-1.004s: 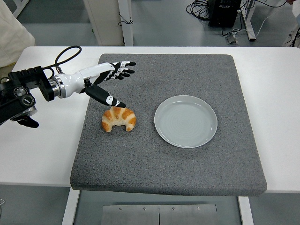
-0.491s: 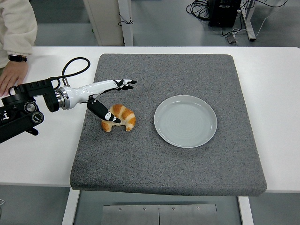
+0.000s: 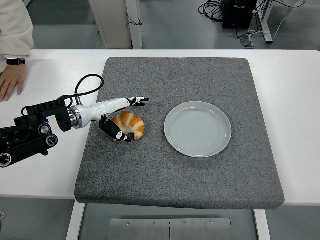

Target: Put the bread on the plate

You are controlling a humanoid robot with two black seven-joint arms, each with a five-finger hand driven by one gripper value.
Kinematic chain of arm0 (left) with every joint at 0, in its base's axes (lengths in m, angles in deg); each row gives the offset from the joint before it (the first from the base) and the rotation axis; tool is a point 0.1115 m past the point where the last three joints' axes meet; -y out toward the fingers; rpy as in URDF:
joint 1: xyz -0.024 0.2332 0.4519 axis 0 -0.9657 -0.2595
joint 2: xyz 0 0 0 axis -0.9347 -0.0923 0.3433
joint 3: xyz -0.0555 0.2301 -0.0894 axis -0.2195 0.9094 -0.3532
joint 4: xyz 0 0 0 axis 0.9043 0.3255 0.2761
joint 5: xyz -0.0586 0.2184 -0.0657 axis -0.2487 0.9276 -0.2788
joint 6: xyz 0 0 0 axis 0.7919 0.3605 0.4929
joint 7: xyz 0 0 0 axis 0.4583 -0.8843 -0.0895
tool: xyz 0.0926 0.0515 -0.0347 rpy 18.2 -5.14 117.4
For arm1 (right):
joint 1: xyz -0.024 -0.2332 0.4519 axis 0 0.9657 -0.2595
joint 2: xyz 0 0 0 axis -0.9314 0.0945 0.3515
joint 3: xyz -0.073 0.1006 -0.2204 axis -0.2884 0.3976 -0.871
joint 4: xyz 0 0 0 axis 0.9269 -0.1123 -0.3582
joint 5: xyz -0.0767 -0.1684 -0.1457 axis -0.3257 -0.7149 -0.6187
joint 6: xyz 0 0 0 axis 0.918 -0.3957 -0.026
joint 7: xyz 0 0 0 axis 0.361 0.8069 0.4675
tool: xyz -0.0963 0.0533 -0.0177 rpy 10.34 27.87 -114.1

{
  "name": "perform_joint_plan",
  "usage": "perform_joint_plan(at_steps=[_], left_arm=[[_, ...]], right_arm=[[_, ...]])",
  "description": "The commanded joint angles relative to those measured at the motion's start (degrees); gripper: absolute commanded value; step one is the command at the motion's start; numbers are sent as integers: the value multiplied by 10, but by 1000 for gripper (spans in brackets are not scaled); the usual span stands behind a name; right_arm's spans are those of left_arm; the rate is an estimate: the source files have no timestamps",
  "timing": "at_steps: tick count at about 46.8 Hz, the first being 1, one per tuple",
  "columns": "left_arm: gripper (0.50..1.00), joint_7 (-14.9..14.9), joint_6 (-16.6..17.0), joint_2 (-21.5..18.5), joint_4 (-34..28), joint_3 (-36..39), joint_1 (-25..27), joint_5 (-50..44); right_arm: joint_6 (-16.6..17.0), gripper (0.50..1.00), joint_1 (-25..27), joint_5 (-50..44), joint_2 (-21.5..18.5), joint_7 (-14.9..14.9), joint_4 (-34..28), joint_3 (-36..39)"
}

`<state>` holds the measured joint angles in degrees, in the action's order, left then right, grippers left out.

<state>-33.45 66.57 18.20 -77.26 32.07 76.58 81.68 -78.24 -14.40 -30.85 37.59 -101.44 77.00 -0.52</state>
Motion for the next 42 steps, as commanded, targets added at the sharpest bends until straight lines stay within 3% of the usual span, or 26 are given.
perform_joint_plan(at_steps=[1, 26, 38, 42], left_arm=[[968, 0, 10, 0, 1, 2, 0, 0], [954, 18, 29, 4, 29, 2, -18, 1], [912, 26, 38, 8, 29, 1, -18, 2], [846, 34, 39, 8, 30, 2, -18, 2]], right_arm=[[0, 1000, 0, 0, 0, 0, 0, -1], [0, 1000, 0, 0, 0, 0, 0, 0], [0, 1000, 0, 0, 0, 0, 0, -1], [0, 1000, 0, 0, 0, 0, 0, 0]])
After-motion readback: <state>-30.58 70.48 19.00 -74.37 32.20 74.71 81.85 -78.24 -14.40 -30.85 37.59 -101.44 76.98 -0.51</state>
